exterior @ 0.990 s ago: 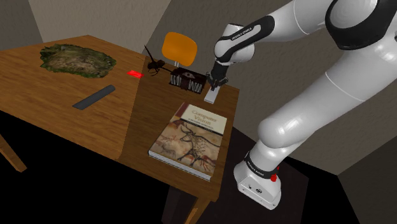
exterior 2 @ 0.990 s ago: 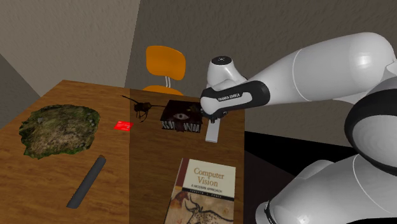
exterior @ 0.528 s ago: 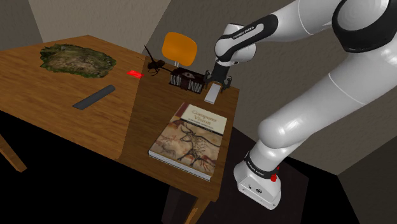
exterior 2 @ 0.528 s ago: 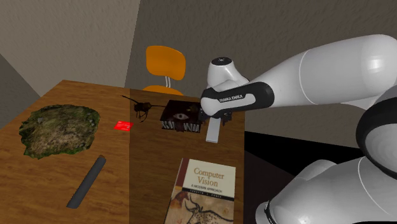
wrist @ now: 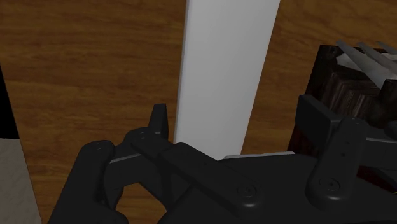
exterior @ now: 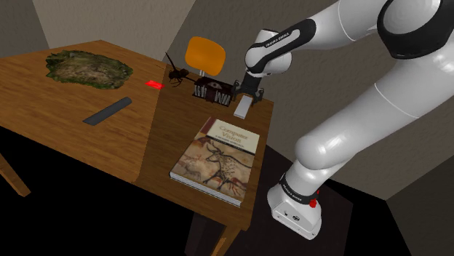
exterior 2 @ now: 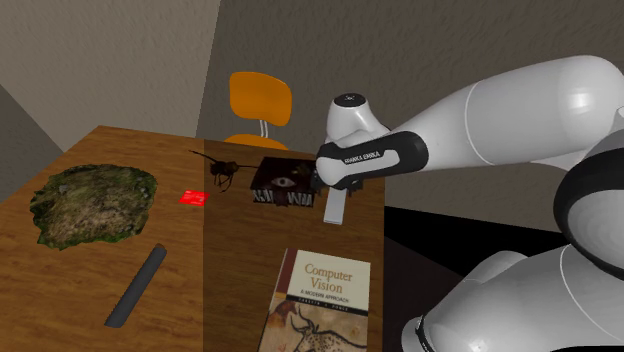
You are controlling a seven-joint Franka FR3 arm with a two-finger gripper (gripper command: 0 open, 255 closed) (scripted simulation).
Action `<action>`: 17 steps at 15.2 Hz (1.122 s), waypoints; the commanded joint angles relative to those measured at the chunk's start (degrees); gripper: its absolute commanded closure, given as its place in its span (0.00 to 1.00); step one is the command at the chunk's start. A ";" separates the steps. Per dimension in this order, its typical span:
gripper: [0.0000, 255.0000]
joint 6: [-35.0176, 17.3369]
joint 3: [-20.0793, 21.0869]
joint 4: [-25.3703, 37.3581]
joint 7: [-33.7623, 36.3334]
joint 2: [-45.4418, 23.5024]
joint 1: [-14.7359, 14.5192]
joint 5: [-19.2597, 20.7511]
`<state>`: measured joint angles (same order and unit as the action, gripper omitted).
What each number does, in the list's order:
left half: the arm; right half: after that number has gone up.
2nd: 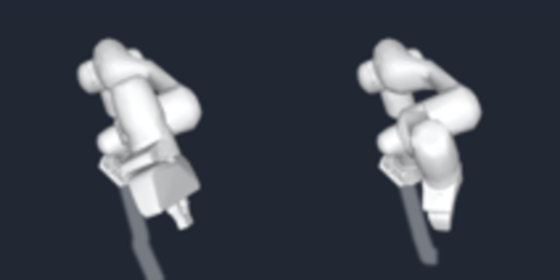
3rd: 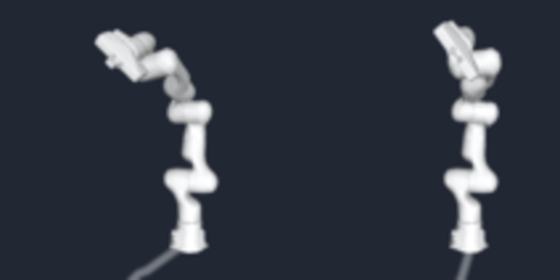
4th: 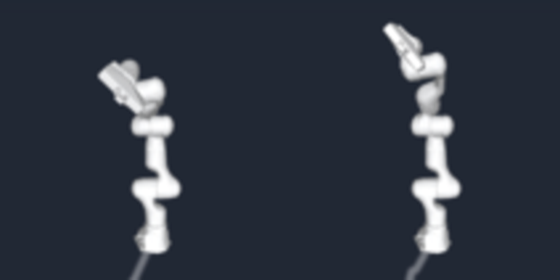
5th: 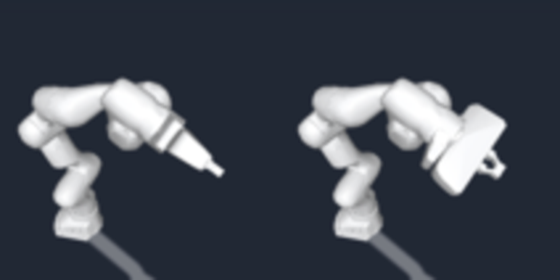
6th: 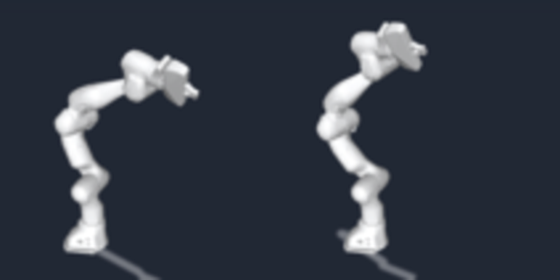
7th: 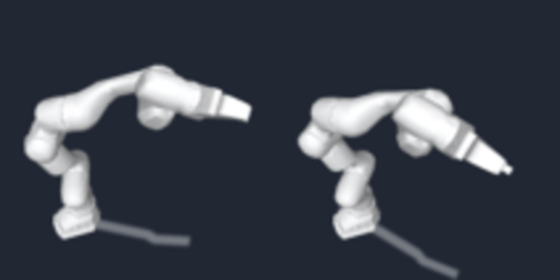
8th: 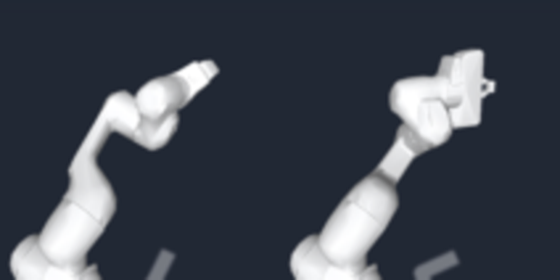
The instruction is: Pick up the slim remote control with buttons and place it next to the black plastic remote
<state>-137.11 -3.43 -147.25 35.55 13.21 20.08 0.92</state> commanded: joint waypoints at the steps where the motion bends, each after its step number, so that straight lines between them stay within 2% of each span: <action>1: 0.00 -0.75 0.21 -0.95 0.21 -2.70 -0.20 0.01; 6: 0.00 -0.75 0.14 -0.95 0.23 -2.70 -0.27 0.03; 7: 1.00 -1.13 0.58 -1.53 0.92 -2.48 -0.56 -0.03; 9: 1.00 -1.73 0.91 -3.16 1.45 -1.48 -0.72 0.06; 12: 1.00 -2.18 0.80 -1.93 1.36 -3.18 -0.68 0.01; 13: 1.00 -0.86 1.05 -1.73 1.74 -2.07 -0.80 0.03; 15: 1.00 -1.23 0.74 -0.13 1.20 -4.04 -0.71 -0.14; 17: 1.00 0.15 0.15 -0.67 0.26 -2.07 -0.27 0.06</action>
<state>-137.42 -2.99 -146.60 36.07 12.93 19.58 0.87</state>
